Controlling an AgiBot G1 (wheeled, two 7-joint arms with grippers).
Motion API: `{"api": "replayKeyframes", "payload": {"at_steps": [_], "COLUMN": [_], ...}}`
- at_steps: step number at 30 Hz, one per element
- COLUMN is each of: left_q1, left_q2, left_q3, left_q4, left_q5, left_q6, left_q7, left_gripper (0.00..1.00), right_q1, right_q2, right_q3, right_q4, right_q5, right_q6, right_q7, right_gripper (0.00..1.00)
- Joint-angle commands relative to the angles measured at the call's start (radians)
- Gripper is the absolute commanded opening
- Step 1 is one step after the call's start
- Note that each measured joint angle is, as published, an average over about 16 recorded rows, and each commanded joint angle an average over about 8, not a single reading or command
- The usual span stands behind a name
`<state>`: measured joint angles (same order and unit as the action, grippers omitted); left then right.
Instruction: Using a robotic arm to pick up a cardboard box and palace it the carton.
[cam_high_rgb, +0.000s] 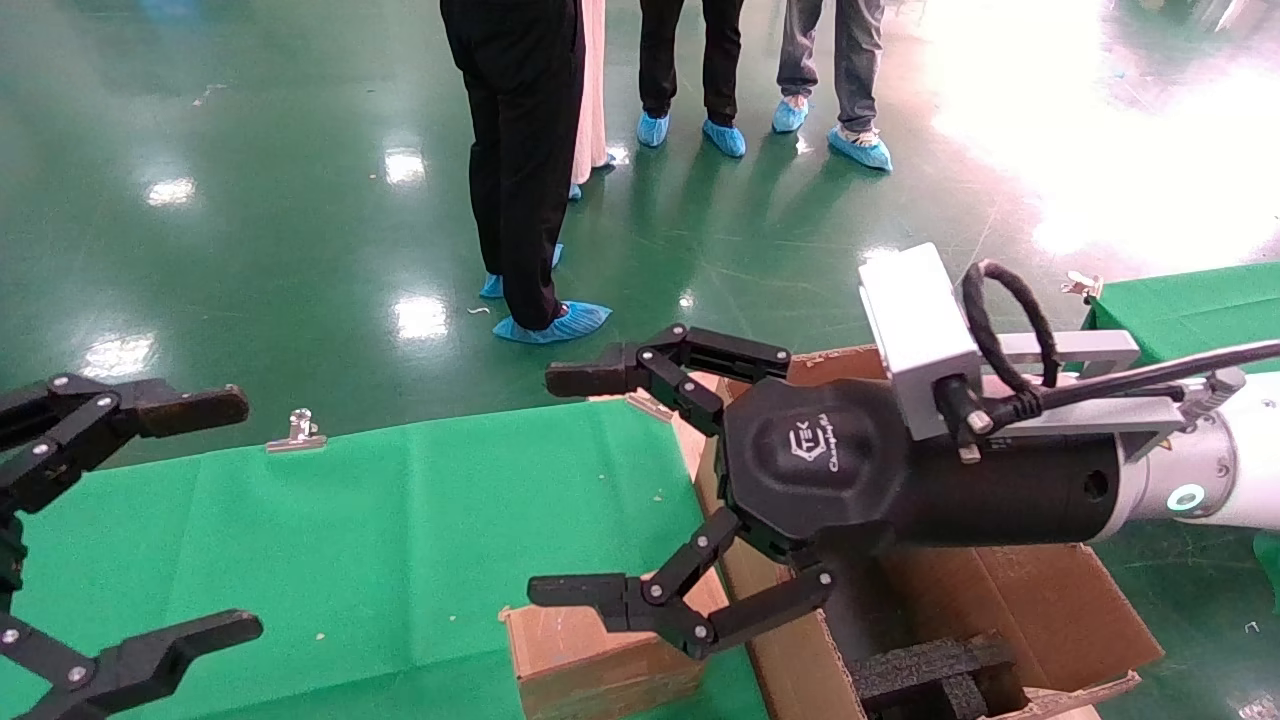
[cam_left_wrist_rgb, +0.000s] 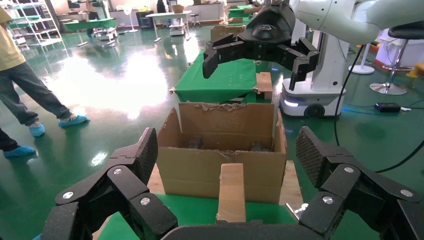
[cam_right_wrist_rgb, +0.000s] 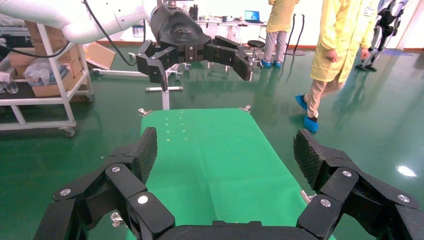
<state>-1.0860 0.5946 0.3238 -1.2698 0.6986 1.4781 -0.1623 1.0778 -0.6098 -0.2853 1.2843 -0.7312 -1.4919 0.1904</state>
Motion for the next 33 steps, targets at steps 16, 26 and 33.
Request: {"api": "replayKeyframes", "payload": {"at_steps": [16, 26, 33], "left_q1": [0.0, 0.0, 0.0], "left_q2": [0.0, 0.0, 0.0], "left_q3": [0.0, 0.0, 0.0], "left_q4": [0.0, 0.0, 0.0], "left_q5": [0.0, 0.0, 0.0], "left_q6": [0.0, 0.0, 0.0], "left_q7": [0.0, 0.0, 0.0], "left_gripper": [0.58, 0.0, 0.0], "right_q1": [0.0, 0.001, 0.064], "right_q2": [0.0, 0.001, -0.003], "right_q3": [0.0, -0.002, -0.059], "right_q4": [0.0, 0.0, 0.0], "right_q5": [0.0, -0.006, -0.109], "right_q6": [0.0, -0.001, -0.033], "right_q7": [0.0, 0.001, 0.03], "right_gripper": [1.0, 1.0, 1.0]}}
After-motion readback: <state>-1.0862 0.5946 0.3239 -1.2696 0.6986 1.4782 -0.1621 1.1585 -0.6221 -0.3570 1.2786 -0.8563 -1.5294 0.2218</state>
